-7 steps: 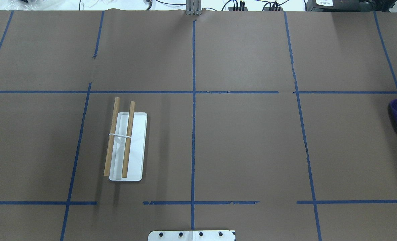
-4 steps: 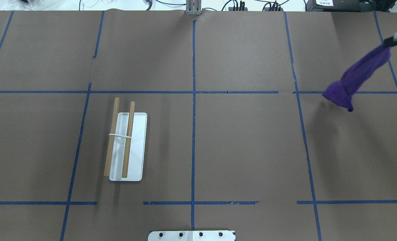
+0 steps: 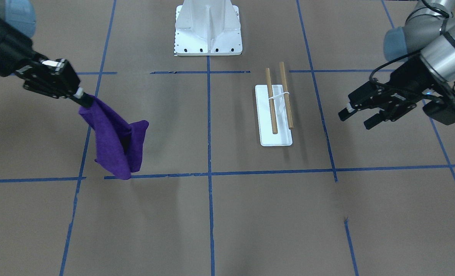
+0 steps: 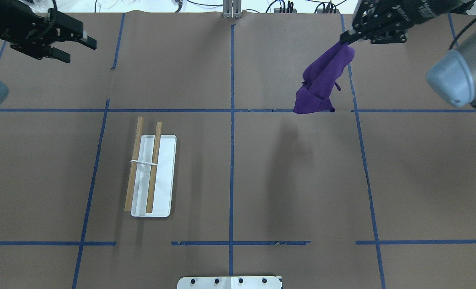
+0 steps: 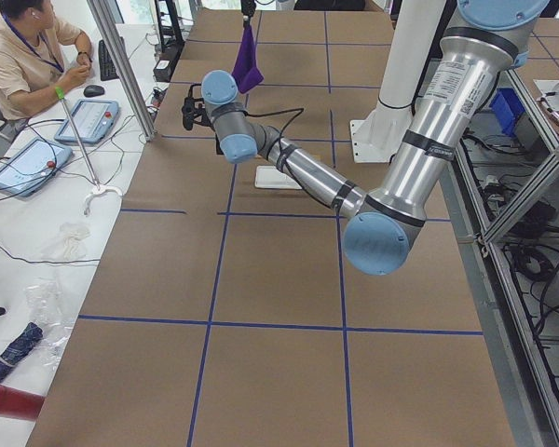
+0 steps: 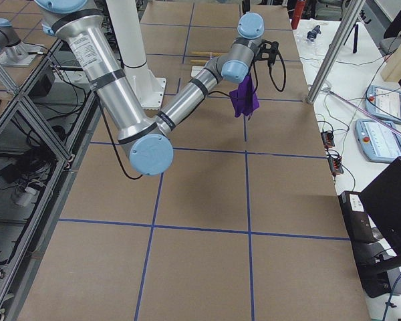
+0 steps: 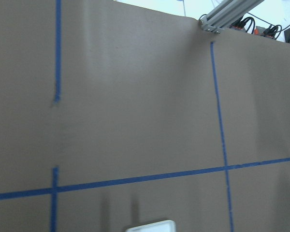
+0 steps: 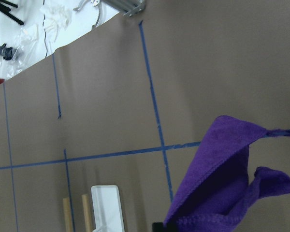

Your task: Hang towel on rack

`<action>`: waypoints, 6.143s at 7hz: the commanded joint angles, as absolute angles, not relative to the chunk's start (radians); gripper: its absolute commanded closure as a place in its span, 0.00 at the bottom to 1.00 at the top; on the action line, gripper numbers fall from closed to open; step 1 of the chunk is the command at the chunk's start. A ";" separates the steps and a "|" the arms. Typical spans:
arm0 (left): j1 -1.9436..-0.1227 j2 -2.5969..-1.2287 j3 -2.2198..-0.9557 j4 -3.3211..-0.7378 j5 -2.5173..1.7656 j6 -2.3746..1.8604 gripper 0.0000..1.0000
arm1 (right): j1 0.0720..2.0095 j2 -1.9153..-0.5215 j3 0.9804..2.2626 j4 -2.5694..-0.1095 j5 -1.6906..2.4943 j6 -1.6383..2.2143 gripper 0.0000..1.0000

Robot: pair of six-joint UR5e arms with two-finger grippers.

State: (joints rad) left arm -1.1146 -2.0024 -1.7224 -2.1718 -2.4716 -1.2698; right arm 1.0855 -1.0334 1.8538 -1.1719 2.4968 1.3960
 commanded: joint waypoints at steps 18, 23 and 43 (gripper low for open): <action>-0.827 -2.301 -1.649 -2.177 -2.430 -1.999 1.00 | 0.762 -0.804 1.809 -1.201 2.252 1.035 1.00; -0.828 -2.213 -1.719 -2.187 -2.431 -1.938 1.00 | 0.749 -0.967 1.931 -1.184 2.163 1.037 0.00; -1.222 -1.639 -1.636 -2.276 -2.396 -0.593 0.00 | 1.205 -1.408 1.765 -1.259 2.253 0.674 0.00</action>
State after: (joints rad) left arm -1.1252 -1.6558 -1.7076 -2.2773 -2.3985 -0.8312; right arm 1.1360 -1.3737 1.8671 -1.2149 2.2327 0.8627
